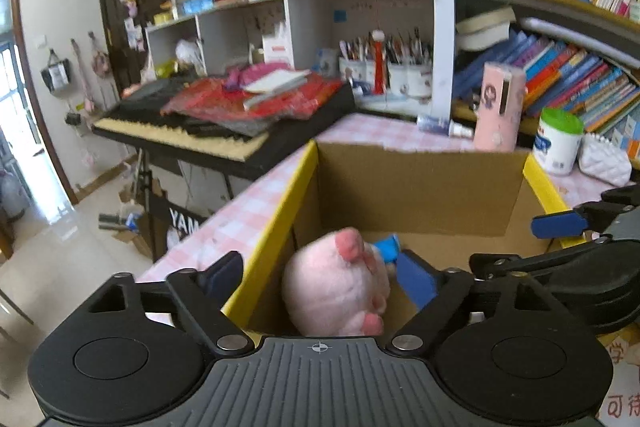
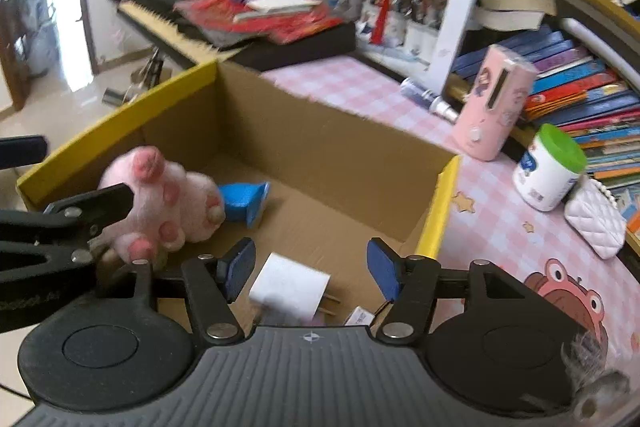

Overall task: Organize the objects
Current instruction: 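Lower the truck into the box with right tool while left tool lowers the pig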

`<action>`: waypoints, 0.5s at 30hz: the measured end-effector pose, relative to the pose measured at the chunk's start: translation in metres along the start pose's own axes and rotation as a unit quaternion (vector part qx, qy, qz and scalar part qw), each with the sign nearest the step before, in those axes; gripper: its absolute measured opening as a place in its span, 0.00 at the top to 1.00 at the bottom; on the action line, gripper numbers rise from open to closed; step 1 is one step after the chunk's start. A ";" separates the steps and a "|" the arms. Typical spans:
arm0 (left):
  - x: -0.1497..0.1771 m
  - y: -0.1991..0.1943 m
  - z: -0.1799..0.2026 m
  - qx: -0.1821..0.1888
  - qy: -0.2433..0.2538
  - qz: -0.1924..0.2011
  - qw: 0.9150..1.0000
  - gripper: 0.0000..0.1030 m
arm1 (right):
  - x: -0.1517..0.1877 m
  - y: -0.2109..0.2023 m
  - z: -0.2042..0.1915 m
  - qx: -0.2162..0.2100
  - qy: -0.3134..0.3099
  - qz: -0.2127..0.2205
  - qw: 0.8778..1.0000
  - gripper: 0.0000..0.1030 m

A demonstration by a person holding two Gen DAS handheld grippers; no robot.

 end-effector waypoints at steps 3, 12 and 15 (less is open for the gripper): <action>-0.003 -0.009 -0.002 0.008 0.000 0.014 1.000 0.15 | -0.002 -0.014 0.000 0.010 0.015 0.025 1.000 0.39; 0.003 -0.037 -0.019 0.004 -0.001 0.042 0.999 0.14 | 0.004 -0.050 -0.013 0.060 0.045 0.082 0.994 0.32; 0.010 -0.042 -0.028 0.000 -0.006 0.038 0.999 0.14 | 0.008 -0.061 -0.021 0.078 0.048 0.097 0.991 0.27</action>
Point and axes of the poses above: each gripper's, at about its wrist camera, not at the fingertips, and y roughly the way its jaws point, z to its right, x to its underside, the point moved 2 cm from there along y, roughly the way its jaws point, and after that the axes turned 11 degrees about -x, right-handed, at the moved point
